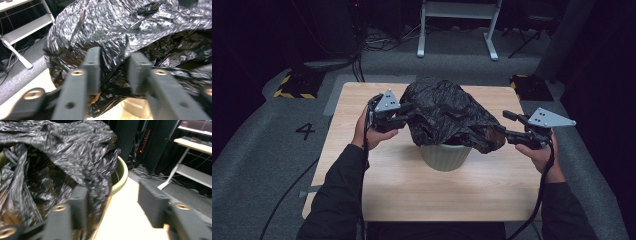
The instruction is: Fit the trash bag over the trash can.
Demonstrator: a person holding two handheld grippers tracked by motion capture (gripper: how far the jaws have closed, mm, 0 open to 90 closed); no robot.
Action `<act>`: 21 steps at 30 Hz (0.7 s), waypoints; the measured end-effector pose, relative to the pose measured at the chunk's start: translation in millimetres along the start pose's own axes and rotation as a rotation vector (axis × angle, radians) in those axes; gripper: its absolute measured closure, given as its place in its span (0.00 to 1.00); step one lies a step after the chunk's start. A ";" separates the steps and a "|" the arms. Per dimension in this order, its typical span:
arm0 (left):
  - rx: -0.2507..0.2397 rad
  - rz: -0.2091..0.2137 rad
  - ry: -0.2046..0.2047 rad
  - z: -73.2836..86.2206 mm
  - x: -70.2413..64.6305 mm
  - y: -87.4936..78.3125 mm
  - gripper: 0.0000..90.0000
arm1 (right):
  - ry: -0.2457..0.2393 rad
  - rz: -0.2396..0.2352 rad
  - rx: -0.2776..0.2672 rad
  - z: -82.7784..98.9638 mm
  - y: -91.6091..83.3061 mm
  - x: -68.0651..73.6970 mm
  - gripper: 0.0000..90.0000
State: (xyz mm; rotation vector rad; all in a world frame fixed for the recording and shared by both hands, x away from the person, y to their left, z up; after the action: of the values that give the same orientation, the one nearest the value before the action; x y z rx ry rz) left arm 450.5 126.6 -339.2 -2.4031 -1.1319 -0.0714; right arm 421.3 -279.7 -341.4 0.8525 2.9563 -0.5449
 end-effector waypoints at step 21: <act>0.066 -0.062 -0.175 29.5 38.2 41.6 1.00 | 0.045 0.036 0.154 11.7 45.9 -27.1 1.00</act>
State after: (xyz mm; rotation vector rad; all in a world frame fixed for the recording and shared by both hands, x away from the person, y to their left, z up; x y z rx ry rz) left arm 501.7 144.3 -372.5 -2.3517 -1.2669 0.1566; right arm 467.3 -261.2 -364.3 0.9409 2.9629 -0.7693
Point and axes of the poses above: each handheld gripper's, and its own axes: y roughly forward along the jaws, z roughly out of its underside, x roughly to its left, the point moved 2 cm from there along y, roughly forward along the jaws, and after that the axes turned 12 degrees about -z, right-handed, at the moved point
